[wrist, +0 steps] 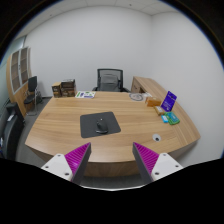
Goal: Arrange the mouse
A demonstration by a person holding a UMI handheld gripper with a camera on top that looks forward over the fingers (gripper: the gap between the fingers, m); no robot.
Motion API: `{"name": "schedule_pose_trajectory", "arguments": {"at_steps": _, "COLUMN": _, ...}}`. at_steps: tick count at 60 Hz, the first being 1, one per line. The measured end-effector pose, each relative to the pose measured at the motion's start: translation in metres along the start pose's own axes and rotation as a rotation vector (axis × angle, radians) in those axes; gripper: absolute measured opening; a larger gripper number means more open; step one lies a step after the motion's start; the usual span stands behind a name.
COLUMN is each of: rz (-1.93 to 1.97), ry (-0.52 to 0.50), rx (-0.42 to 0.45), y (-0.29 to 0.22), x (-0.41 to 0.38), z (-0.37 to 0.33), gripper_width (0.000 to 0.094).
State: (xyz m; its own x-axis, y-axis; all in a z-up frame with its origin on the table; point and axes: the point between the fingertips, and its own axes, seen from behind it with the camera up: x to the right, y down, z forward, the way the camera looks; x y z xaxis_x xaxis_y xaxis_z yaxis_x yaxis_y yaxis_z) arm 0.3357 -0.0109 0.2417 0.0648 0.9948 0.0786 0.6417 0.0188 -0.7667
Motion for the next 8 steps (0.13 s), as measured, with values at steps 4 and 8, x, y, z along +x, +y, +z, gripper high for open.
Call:
{"name": "schedule_pose_trajectory", "arguments": {"at_steps": 4, "rz": -0.001, "ry": 0.003, "rx": 0.004, "y": 0.0011, "x": 0.0002, "z": -0.0030, "gripper_width": 0.0847}}
{"name": "schedule_pose_trajectory", "arguments": {"at_steps": 8, "rz": 0.001, "ry": -0.004, "rx": -0.002, "y": 0.0035, "x": -0.0026, "z": -0.0044, "gripper_width": 0.0848}}
